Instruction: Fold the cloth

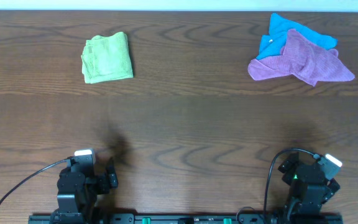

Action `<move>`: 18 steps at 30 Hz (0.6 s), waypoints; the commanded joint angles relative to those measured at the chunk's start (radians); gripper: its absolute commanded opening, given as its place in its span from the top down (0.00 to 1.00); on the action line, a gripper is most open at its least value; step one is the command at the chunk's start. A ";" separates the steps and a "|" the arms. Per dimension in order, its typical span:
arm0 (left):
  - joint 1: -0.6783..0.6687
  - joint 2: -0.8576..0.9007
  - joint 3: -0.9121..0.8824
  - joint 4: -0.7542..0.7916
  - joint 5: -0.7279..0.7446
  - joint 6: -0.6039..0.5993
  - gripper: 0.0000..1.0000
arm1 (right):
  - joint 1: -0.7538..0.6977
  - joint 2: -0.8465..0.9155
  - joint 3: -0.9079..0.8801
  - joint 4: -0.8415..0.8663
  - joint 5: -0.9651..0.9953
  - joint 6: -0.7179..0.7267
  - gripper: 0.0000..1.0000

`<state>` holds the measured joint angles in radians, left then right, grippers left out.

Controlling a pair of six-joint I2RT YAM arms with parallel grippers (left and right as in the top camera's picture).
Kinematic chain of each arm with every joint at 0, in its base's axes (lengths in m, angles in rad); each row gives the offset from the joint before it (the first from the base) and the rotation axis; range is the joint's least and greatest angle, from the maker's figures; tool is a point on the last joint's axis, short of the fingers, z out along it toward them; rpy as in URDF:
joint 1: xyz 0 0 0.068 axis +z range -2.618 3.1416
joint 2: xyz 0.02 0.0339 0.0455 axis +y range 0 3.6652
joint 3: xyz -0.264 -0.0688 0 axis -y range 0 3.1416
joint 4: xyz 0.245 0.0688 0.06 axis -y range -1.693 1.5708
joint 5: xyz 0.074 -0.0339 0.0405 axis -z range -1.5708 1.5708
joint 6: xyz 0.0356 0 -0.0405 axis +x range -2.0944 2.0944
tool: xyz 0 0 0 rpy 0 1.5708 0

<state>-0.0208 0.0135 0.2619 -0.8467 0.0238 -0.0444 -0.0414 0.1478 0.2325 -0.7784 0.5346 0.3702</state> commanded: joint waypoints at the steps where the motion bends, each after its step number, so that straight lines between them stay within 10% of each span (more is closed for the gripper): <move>1: -0.003 -0.010 -0.013 -0.061 0.006 0.012 0.05 | 0.003 -0.003 0.000 0.000 0.011 -0.012 0.01; 18: -0.003 -0.010 -0.014 -0.061 0.006 0.012 0.05 | 0.003 -0.003 0.000 -0.002 -0.142 0.015 0.01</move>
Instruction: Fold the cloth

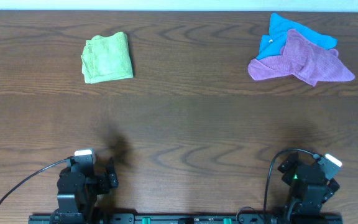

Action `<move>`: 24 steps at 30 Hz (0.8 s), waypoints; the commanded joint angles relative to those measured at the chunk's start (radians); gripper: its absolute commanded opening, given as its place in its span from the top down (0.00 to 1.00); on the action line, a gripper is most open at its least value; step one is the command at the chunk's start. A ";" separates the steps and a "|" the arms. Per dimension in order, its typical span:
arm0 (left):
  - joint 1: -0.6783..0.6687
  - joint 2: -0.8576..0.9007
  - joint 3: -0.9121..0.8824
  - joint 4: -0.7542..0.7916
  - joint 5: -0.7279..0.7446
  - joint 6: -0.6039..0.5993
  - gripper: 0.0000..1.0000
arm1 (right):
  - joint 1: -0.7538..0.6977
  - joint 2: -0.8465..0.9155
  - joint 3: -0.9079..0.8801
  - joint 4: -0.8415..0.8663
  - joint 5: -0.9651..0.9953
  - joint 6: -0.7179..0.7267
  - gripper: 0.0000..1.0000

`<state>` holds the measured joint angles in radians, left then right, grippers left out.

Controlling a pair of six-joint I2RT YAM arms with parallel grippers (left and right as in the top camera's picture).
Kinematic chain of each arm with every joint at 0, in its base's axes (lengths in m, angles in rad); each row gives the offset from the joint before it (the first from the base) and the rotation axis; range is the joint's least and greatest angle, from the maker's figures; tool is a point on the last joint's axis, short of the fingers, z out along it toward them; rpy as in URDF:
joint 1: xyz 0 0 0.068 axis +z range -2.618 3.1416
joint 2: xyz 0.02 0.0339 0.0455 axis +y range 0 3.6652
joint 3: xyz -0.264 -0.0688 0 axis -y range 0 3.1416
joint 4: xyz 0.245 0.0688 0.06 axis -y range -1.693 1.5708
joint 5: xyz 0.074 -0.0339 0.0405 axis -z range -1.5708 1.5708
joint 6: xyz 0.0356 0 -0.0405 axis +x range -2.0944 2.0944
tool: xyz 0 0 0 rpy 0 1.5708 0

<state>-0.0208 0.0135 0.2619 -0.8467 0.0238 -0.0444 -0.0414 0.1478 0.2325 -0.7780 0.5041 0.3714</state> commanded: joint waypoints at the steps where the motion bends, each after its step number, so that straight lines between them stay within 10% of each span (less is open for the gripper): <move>1: -0.003 -0.010 -0.013 -0.061 0.006 0.011 0.05 | 0.003 -0.003 0.000 0.005 -0.181 0.018 0.01; 11: -0.003 -0.010 -0.013 -0.061 0.006 0.011 0.05 | -0.034 0.096 0.056 0.430 -0.585 0.043 0.01; 24: -0.003 -0.010 -0.014 -0.061 0.006 0.012 0.05 | -0.141 0.914 0.785 0.336 -0.567 -0.028 0.01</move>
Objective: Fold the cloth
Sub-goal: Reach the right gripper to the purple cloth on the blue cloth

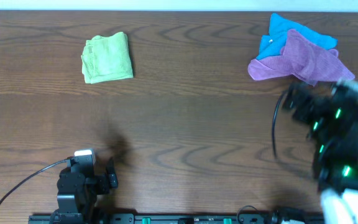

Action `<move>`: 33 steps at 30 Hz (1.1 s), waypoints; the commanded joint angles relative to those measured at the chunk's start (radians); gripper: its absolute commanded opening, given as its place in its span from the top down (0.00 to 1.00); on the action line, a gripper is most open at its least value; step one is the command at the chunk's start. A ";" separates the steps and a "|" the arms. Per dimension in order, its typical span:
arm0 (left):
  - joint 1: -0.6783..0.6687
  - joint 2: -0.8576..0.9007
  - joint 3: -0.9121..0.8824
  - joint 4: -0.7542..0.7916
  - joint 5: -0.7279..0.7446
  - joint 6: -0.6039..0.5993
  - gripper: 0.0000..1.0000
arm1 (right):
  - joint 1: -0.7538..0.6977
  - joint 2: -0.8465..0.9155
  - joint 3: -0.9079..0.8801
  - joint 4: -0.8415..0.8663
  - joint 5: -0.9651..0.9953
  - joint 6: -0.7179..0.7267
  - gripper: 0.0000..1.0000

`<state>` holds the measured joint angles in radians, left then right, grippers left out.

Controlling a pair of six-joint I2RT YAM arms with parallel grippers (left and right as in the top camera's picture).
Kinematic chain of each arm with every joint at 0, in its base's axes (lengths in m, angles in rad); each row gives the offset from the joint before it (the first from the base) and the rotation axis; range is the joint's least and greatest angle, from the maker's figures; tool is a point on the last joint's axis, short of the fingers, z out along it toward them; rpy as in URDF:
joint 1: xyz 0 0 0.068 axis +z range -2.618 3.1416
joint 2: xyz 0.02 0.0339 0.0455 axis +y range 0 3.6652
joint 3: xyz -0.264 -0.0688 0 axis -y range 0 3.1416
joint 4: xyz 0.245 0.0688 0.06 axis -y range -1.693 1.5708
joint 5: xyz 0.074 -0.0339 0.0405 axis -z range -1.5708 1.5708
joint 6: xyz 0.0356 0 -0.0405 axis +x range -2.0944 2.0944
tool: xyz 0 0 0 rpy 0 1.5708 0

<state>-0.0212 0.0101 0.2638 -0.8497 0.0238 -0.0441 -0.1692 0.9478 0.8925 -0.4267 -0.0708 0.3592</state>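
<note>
A crumpled purple cloth (294,59) lies at the far right of the table, partly over a blue cloth (283,30). My right gripper (293,99) is raised just in front of the purple cloth's near edge, blurred by motion, so its jaws cannot be read. The arm's body covers the cloth's lower right corner. My left gripper (112,175) rests at the front left, far from the cloths, its fingers together with nothing in them.
A green cloth (107,57), folded into a small square, lies at the far left. The dark wooden table (185,118) fills the view. A black cable (276,134) loops beside the right arm.
The right arm has left its resting place at the front right edge and now reaches toward the purple cloth. The left arm and all three cloths are where they were.
At both earlier moments the two arms sat folded at the front edge, with the cloths lying untouched at the back. Now the right arm is stretched out to just short of the purple cloth, while the left arm stays put.
</note>
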 commanded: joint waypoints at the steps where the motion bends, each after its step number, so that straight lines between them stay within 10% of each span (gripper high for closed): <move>1: -0.003 -0.006 -0.016 -0.058 0.006 0.011 0.05 | -0.013 0.162 0.171 -0.014 0.022 -0.016 0.01; 33: -0.003 -0.006 -0.015 -0.058 0.006 0.011 0.05 | -0.168 1.027 0.804 -0.348 0.025 -0.037 0.01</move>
<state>-0.0216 0.0101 0.2642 -0.8501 0.0242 -0.0441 -0.3218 1.8977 1.6547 -0.7418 0.0048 0.3538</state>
